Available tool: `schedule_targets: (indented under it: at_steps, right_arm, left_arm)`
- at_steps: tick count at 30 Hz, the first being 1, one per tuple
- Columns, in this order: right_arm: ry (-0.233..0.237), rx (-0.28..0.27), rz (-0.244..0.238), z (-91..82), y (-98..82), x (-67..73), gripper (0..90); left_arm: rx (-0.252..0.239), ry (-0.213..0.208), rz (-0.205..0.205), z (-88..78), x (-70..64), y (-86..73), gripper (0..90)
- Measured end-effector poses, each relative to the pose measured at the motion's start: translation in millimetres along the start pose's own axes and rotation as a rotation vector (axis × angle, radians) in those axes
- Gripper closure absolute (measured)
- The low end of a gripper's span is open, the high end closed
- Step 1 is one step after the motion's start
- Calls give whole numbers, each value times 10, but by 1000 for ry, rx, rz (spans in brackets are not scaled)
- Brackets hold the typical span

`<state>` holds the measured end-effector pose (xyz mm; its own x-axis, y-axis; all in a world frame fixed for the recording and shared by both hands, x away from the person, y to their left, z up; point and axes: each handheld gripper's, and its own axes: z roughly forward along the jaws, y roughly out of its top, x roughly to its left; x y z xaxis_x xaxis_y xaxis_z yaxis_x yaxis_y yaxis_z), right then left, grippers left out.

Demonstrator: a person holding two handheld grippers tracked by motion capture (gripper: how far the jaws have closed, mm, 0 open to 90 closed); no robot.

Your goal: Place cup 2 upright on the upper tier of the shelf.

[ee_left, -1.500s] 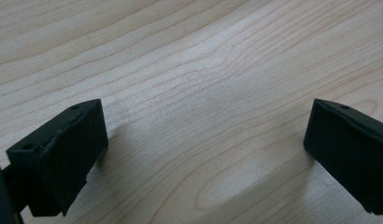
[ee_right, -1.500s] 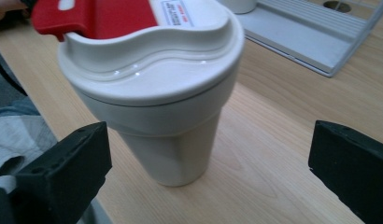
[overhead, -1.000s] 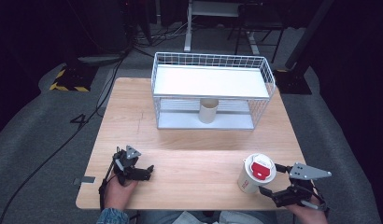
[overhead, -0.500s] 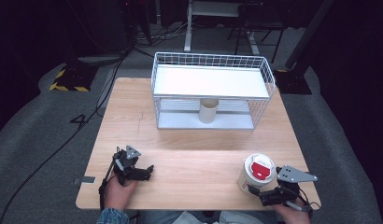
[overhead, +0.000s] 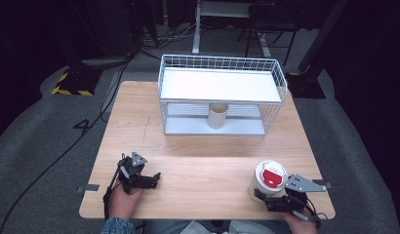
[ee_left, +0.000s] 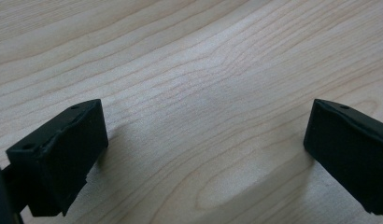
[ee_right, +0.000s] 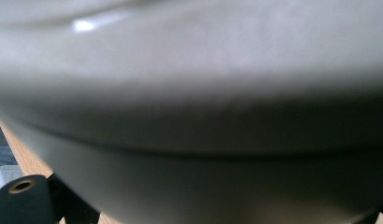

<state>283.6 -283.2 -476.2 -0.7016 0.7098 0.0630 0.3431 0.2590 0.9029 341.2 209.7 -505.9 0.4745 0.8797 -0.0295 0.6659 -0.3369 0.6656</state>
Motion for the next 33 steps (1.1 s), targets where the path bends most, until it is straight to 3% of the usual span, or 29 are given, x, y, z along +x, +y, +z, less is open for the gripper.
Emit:
schedule_targets:
  at_steps: [22,33]
  right_arm:
    - [-22,-1,-56,-22,21,8,137]
    - [15,-10,-40,-33,56,-7,140]
  left_arm:
    - [0,0,0,0,0,0,2]
    - [0,0,1,0,1,0,2]
